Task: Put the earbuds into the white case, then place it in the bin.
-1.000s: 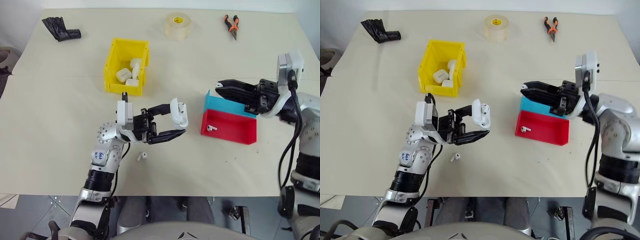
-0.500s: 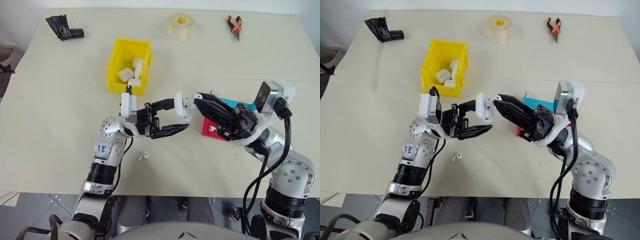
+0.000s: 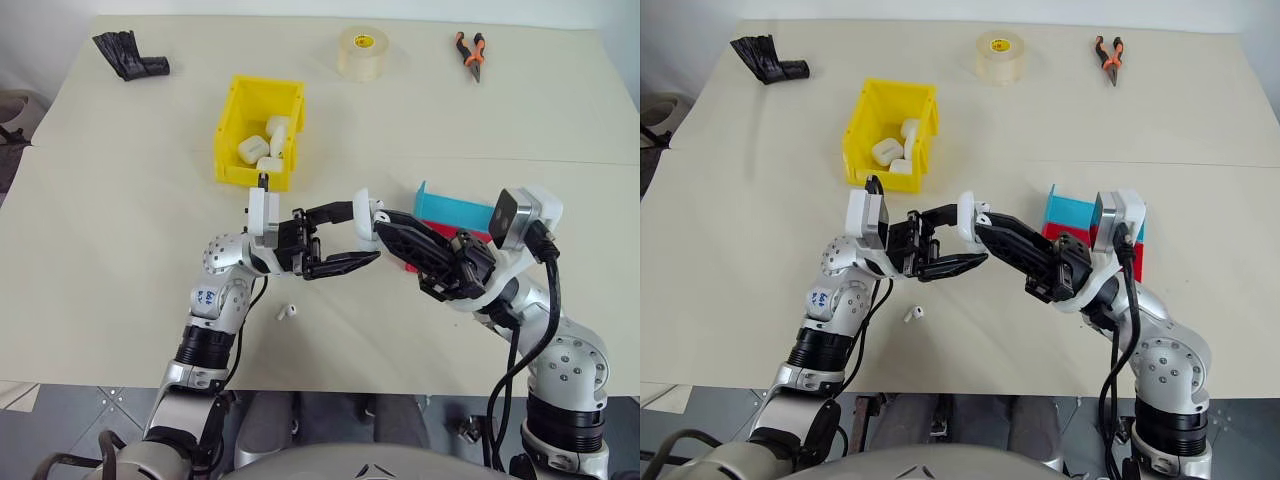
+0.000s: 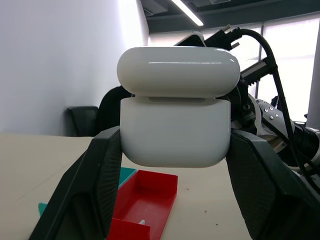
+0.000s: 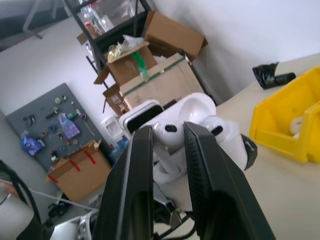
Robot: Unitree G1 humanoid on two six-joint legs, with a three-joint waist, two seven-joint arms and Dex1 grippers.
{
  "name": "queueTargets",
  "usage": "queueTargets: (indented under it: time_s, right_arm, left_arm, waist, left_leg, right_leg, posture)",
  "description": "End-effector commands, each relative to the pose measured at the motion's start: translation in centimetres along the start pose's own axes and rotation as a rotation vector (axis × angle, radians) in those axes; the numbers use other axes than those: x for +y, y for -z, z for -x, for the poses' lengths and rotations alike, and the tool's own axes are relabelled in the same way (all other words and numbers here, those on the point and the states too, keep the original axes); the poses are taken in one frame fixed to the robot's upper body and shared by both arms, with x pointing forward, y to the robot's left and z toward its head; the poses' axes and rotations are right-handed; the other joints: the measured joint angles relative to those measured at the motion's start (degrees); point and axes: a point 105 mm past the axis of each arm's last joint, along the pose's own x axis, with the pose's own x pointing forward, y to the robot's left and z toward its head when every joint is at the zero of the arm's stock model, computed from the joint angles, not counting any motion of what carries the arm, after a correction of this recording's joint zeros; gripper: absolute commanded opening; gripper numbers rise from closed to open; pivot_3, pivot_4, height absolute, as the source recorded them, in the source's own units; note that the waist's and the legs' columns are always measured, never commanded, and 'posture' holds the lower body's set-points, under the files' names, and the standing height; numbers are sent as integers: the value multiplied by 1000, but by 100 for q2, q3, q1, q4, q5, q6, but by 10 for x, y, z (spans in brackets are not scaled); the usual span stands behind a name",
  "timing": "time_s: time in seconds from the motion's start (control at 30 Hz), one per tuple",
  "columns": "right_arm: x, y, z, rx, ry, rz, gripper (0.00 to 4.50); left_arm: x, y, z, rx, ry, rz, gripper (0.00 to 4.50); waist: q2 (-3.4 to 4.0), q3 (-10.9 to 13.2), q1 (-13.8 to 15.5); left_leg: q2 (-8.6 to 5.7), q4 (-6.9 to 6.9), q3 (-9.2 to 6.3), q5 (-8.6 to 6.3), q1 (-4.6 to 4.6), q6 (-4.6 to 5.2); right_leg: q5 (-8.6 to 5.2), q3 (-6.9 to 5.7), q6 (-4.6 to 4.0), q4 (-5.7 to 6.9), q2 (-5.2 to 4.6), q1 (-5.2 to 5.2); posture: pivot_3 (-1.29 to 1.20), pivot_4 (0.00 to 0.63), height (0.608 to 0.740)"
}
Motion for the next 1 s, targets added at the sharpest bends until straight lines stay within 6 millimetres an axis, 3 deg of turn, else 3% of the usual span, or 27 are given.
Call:
queueTargets:
  time_s: [0.03, 0.3, 0.6, 0.83, 0.9, 1.0]
  right_arm:
    - [4, 9, 2, 38, -3, -1, 503]
    - [-4, 17, 10, 77, 50, -44, 503]
    - [-2, -11, 10, 39, 12, -24, 3422]
    - [-20, -20, 35, 154, 120, 95, 3422]
    - [-23, -20, 39, 248, 130, 170, 2821]
    - [-24, -16, 36, 341, 93, 284, 1797]
  left_arm:
    - [1, -12, -6, -41, 18, -46, 2750]
    - [4, -16, -7, -60, 8, -53, 2750]
    - [-1, -15, -5, -59, 27, -26, 2750]
    - [4, -15, 13, 75, -10, -78, 2750]
    - [11, -6, 22, 269, -20, -129, 2750]
    - [7, 9, 31, 495, 102, -246, 2750]
  waist:
    - [0, 0, 4]
    - [0, 0, 6]
    - [-1, 0, 12]
    - [-1, 1, 20]
    - [-1, 1, 17]
    - [-1, 0, 17]
  left_leg:
    - [0, 0, 0, 0, 0, 0]
    - [0, 0, 1, 0, 0, 0]
    - [1, 1, 1, -1, -1, 1]
    - [1, 0, 1, -1, 0, 1]
    - [1, 1, 4, -1, -1, 1]
    - [2, -3, 6, -1, 1, 1]
  right_leg:
    - [0, 0, 0, 0, 0, 0]
    - [0, 1, 0, 0, 0, 0]
    - [0, 1, 0, -1, 0, 0]
    - [0, 2, 0, -2, 0, 0]
    - [0, 3, 0, -1, 0, 0]
    - [0, 3, 0, -2, 0, -1]
  posture:
    - [0, 150, 740]
    - [0, 150, 740]
    - [0, 150, 740]
    - [0, 150, 740]
    - [0, 150, 740]
    - [0, 150, 740]
